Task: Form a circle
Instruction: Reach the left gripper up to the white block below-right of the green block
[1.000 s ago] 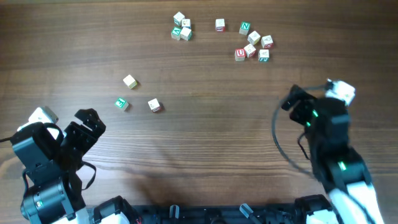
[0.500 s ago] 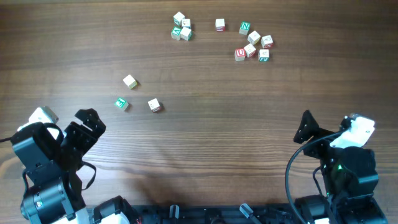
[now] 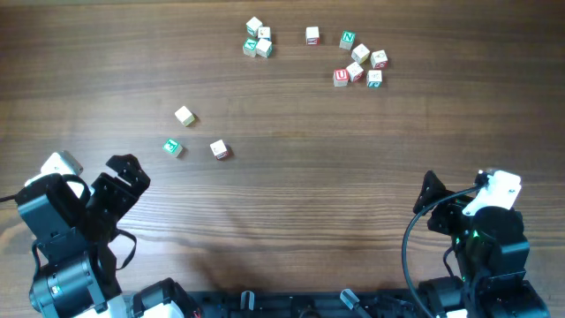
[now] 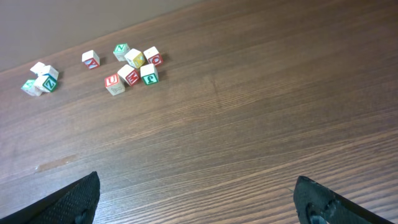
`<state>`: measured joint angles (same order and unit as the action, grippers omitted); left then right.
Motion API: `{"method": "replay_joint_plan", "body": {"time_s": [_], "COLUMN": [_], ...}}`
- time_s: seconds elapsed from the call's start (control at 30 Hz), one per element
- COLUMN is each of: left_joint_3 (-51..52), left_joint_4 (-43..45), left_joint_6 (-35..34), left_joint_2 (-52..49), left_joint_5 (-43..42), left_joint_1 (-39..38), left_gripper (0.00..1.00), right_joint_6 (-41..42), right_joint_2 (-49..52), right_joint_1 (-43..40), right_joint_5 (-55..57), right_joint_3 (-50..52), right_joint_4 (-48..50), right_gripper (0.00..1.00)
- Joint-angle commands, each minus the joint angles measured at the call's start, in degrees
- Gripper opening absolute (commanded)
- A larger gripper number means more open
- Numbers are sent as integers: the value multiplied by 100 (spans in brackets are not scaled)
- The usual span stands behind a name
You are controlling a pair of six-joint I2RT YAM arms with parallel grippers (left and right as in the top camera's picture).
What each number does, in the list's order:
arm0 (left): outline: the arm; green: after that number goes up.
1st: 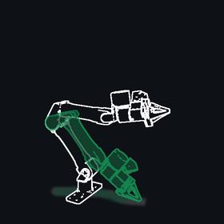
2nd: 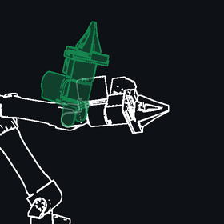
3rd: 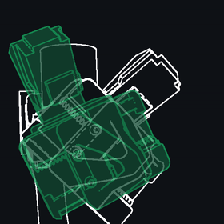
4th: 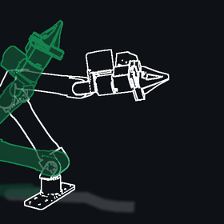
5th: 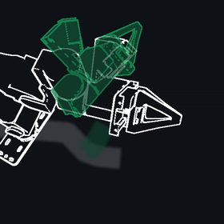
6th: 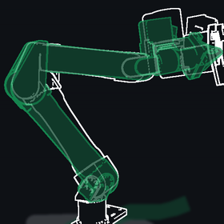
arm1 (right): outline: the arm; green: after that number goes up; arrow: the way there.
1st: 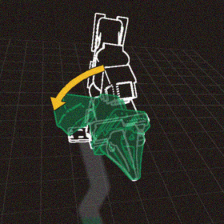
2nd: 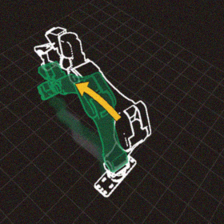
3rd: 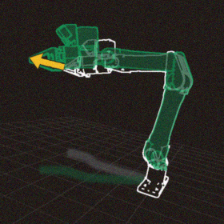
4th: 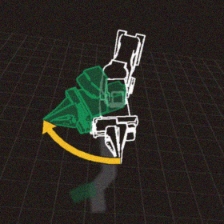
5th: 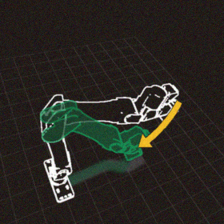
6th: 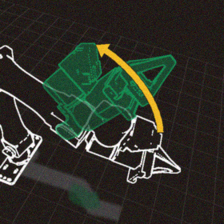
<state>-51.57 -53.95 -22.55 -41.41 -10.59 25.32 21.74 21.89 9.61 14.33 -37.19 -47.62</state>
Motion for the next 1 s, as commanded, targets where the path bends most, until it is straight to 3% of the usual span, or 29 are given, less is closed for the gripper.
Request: {"method": "replay_joint_plan", "body": {"time_s": [0.0,0.5,0.7,0.8,0.97], "left_joint_3": [-9,-7,-9,-55,-516], "left_joint_4": [13,138,1812,2162,2129], "left_joint_6": [133,46,-173,-186,468], "left_joint_2": [4,4,-713,-1672,-2704], "left_joint_5": [-28,-94,-1849,-2332,-2006], "left_joint_1": [46,46,-74,-688,-2286], "left_gripper": [100,100,100,100,100], "right_joint_6": [-55,-57,-57,-57,-57], "right_joint_2": [52,50,52,50,50], "right_joint_1": [7,7,7,7,7], "right_joint_5": [-72,-72,-72,-72,-72], "right_joint_3": [33,33,33,33,33], "right_joint_4": [-7,-7,-7,-7,-7], "right_gripper": [100,100,100,100,100]}}
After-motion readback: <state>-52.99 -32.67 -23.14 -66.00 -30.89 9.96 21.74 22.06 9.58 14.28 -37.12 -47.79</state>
